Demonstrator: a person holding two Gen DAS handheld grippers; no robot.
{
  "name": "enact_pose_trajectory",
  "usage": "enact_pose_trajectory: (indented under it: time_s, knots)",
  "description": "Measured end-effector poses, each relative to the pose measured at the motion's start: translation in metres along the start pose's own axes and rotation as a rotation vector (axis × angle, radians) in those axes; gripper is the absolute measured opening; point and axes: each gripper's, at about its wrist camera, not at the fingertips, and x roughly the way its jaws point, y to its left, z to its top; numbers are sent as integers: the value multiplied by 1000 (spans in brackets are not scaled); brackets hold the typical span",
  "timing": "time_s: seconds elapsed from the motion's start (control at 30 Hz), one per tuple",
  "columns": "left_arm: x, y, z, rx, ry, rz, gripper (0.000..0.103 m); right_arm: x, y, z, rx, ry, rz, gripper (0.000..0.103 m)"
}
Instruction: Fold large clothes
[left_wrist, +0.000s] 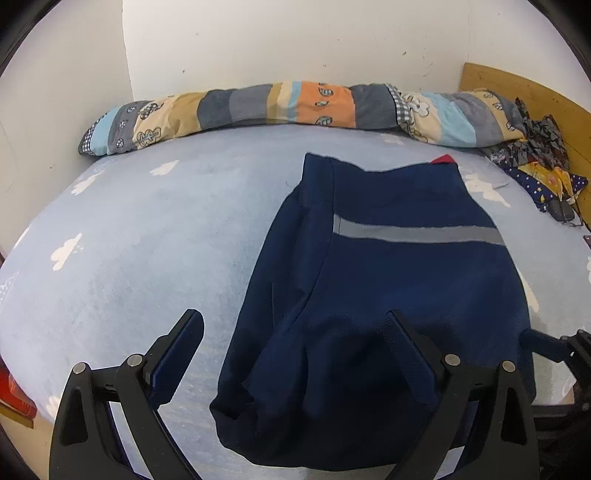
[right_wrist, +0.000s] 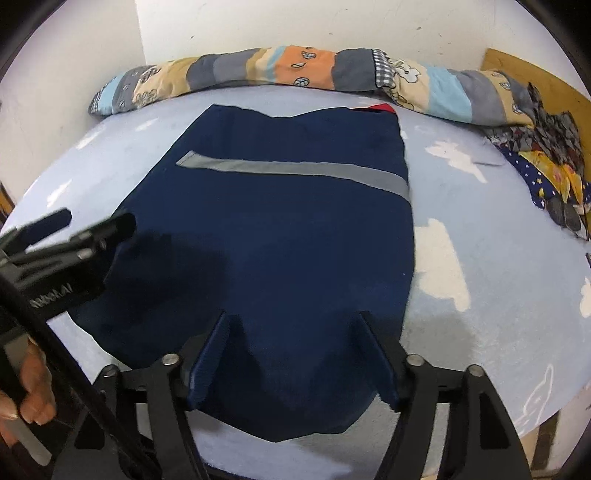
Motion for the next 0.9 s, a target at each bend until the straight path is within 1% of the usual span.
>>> enact_pose_trajectory:
  time_s: [0.13, 0.2, 0.3, 0.4, 0.5, 0.53, 0.67, 0.73, 0.8, 0.9]
  knots:
    - [-6, 1, 1, 2, -28, -6, 97, -2, 1, 1, -1, -14, 3, 78]
    - [-7, 0, 1, 4, -31, -7, 97, -8, -1, 2, 16, -40, 16, 78]
    - [-8, 0, 2, 0, -30, -14, 97, -14, -3, 4, 25, -75, -4, 78]
    - [-9, 0, 1, 0, -34, -12, 97, -11, -5, 5, 34, -60, -1, 78]
    - [-8, -1, 1, 6, -34, -7, 97, 1, -4, 3, 32, 2, 2, 78]
    - [-8, -1, 0, 10, -32, -5, 97, 2, -4, 3, 26, 5, 0, 79]
    - [-9, -3, -1, 21, -38, 3, 97, -1, -3, 1, 20, -4, -2, 80]
    - [-11, -3, -1, 24, -50, 9, 97, -7, -7, 2, 43, -31, 6, 80]
    - [-13, -4, -1, 28, -61, 12, 97, -13, -11, 4, 57, -65, -7, 80]
    - [-16, -5, -1, 38, -79, 19, 97, -16, -16, 5, 75, -71, -3, 80]
